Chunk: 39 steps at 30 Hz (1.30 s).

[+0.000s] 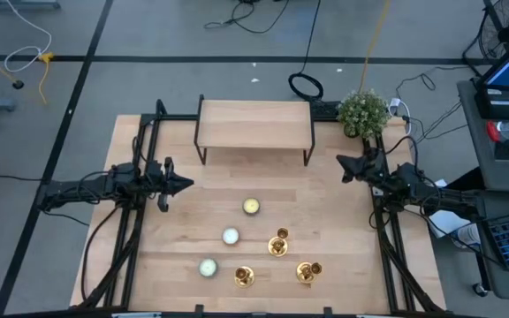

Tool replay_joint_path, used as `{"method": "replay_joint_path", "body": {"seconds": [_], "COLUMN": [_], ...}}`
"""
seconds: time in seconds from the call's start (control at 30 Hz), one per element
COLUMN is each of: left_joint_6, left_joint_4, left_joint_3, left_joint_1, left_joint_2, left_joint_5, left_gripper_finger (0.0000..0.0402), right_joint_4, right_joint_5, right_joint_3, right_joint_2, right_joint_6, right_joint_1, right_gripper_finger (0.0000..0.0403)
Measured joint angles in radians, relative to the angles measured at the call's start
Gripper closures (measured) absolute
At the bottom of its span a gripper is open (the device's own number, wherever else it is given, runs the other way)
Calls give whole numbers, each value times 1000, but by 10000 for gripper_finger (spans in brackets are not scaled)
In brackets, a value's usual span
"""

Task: Pick & Place candle stick holders
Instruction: Put the top gold candle holder on the shelf

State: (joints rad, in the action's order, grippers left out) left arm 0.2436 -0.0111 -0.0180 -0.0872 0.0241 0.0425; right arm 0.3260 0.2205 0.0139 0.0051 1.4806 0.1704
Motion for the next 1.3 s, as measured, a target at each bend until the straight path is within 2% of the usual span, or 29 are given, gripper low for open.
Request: {"method": "replay_joint_path", "body": {"seconds": [0.07, 0.23, 0.37, 0.43, 0.5, 0.6, 0.7, 0.77, 0.93, 1.2, 1.3], "left_joint_6": [0, -16, 153, 191, 197, 346, 444, 494, 571, 434, 411], "left_joint_4": [-1, -95, -298, -381, -505, -670, -768, -763, -762, -727, -633], "left_joint_3": [0, 1, 1, 1, 1, 0, -1, -4, -91, -478, -591], "left_joint_1": [0, -4, -4, -4, -3, -4, -4, -4, 20, 148, 186], "left_joint_2": [0, 1, 1, 1, 2, 1, 12, 29, 181, 696, 852], "left_joint_5": [-15, -217, -283, -285, -331, -420, -444, -403, -180, 81, 235], "left_gripper_finger": [385, 385, 385, 385, 385, 385, 385, 385, 385, 385, 385], "right_joint_4": [0, 46, 145, 198, 234, 243, 238, 238, 248, 247, 251], "right_joint_5": [34, 71, 68, 68, 68, 70, 78, 91, 91, 93, 92], "right_joint_3": [0, 0, 0, 0, 0, 0, 0, 0, 1, 1, 1], "right_joint_2": [0, 0, 0, 0, 0, 0, 8, 13, 19, 19, 19], "right_joint_6": [-43, -110, -197, -212, -227, -245, -247, -239, -246, -262, -261], "right_joint_1": [0, 0, -2, -4, -6, -6, -6, -6, -7, -7, -7], "right_gripper_finger": [394, 394, 394, 394, 394, 394, 394, 394, 394, 394, 394]}}
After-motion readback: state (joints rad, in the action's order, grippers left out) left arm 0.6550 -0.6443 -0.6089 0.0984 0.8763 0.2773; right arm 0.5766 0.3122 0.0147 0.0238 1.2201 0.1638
